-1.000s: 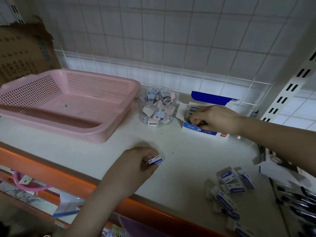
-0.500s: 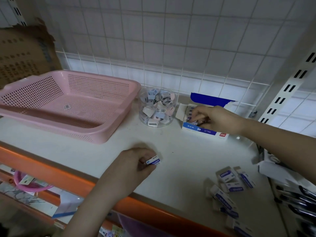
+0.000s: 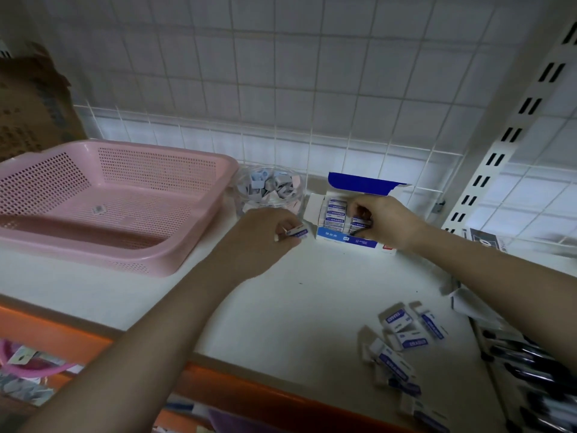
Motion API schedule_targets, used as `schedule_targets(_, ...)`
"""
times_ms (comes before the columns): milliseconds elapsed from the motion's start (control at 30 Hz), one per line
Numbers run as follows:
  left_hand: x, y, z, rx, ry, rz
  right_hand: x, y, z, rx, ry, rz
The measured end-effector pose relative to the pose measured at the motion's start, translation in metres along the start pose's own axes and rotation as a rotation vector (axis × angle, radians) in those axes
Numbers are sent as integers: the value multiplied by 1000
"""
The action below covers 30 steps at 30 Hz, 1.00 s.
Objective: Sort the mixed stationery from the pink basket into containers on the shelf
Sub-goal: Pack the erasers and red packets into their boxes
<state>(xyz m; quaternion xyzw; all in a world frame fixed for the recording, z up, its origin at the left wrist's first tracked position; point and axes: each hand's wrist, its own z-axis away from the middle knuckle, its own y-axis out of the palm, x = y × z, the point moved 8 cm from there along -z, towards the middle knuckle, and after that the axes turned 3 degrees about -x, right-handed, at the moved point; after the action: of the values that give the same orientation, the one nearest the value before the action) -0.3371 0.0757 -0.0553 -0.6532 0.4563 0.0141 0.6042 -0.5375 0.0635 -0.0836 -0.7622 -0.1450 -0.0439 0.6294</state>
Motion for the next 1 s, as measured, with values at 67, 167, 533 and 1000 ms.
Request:
schedule_targets(67,-4,4,-18,0,6,21,4,-4,-2,-14,20,-21)
schedule_targets(167,-6,10,-34,-2,12,35,18,-5,-10,-27,-10,-28)
schedule_targets(533,-8,30,-54,-13,55,76,19,-11,-4,-102,51,-204)
schedule_targets(1000,-30,57,-85,45,213,-5,26,-47,136,-150,206,-112)
